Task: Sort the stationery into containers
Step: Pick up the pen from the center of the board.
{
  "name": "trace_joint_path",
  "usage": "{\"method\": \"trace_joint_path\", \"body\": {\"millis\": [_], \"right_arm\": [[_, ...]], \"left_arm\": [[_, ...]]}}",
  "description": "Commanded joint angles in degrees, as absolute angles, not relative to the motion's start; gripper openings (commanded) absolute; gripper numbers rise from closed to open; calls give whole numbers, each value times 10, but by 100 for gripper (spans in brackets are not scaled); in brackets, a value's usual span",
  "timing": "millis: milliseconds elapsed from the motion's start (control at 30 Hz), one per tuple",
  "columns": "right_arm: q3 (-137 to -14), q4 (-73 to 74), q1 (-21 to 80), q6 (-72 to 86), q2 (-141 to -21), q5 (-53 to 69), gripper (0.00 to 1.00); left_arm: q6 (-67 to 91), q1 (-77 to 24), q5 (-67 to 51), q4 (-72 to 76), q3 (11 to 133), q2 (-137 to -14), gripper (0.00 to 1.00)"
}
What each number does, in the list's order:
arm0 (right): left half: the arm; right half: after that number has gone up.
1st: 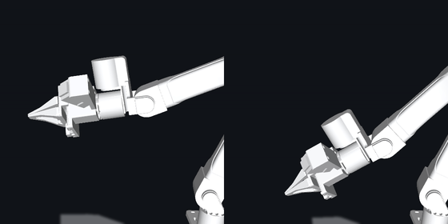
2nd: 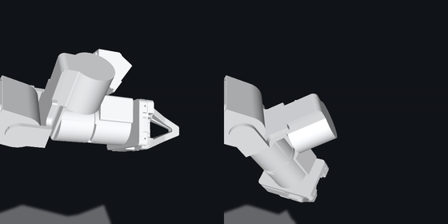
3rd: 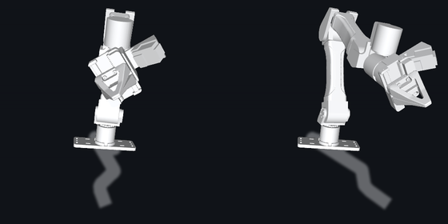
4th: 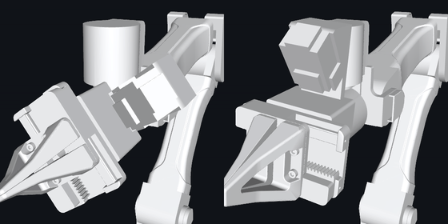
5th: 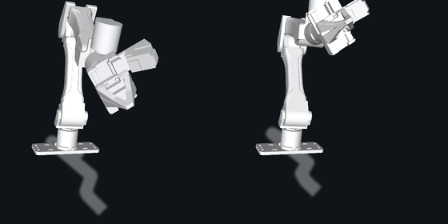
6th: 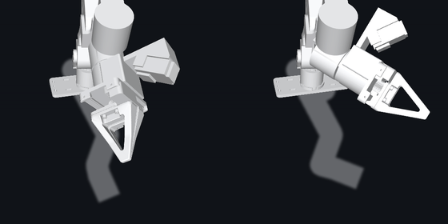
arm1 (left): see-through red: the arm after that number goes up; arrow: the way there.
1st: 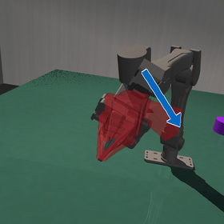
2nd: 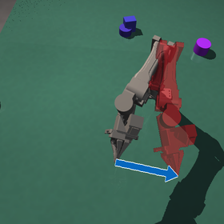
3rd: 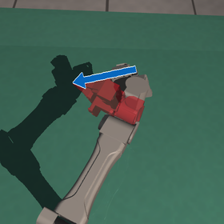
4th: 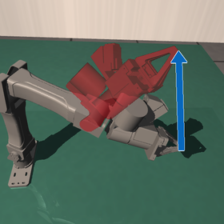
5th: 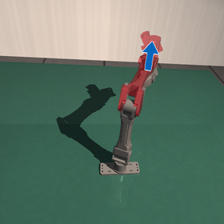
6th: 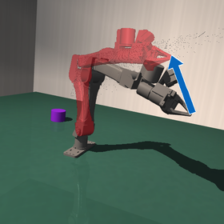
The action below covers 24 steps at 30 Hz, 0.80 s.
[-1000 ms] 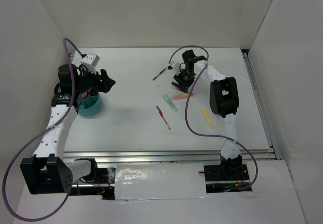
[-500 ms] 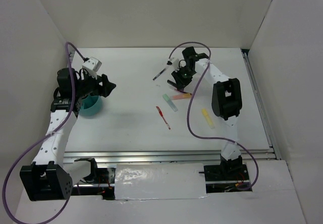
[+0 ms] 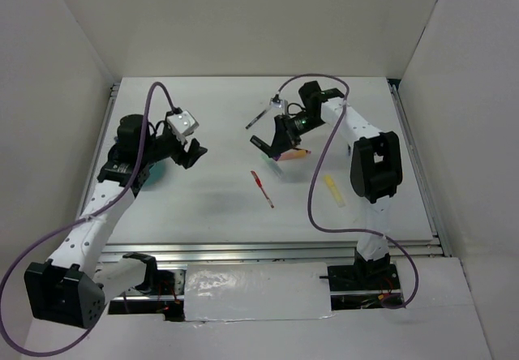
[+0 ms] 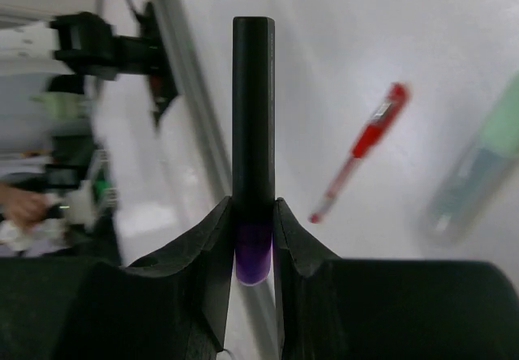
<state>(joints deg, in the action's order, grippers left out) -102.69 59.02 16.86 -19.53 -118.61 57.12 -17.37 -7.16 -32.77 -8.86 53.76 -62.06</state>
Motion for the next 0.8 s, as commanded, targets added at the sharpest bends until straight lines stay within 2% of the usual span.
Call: {"method": "trace_joint_path", "body": {"millis": [0,100,233,267,367,533,667,733,767], "right_arm": [[-989,611,164,-125,-1167,732,0],[-976,637,165,-122,-1186,820,0],[-1005,825,173,-282,-1229,892,0],[-978,817,176,-277,-1224,903,0],[-914,738,184,-212,-1178,909,0],[-814,524,211,18,-1108,918,0],[-764,418,236,147,-1060,877,0],[-737,317,241,220,-1043,851,0],[-709,284,239,293,-1029,844,0]], "left_arm": [[-265,-118,-330,-69,517,-594,77],[-344,-167,-310,-54,484,-566,76],[-447,-220,-282,-31,446,-532,69],[-482,-233,-270,-23,436,-523,68],[-527,-275,-233,35,391,-498,68],[-615,-346,-196,85,346,-484,67],[-659,-403,-183,84,338,-492,61],[-657,-417,-180,91,339,-494,60],[-656,-429,-183,92,341,-492,60]]}}
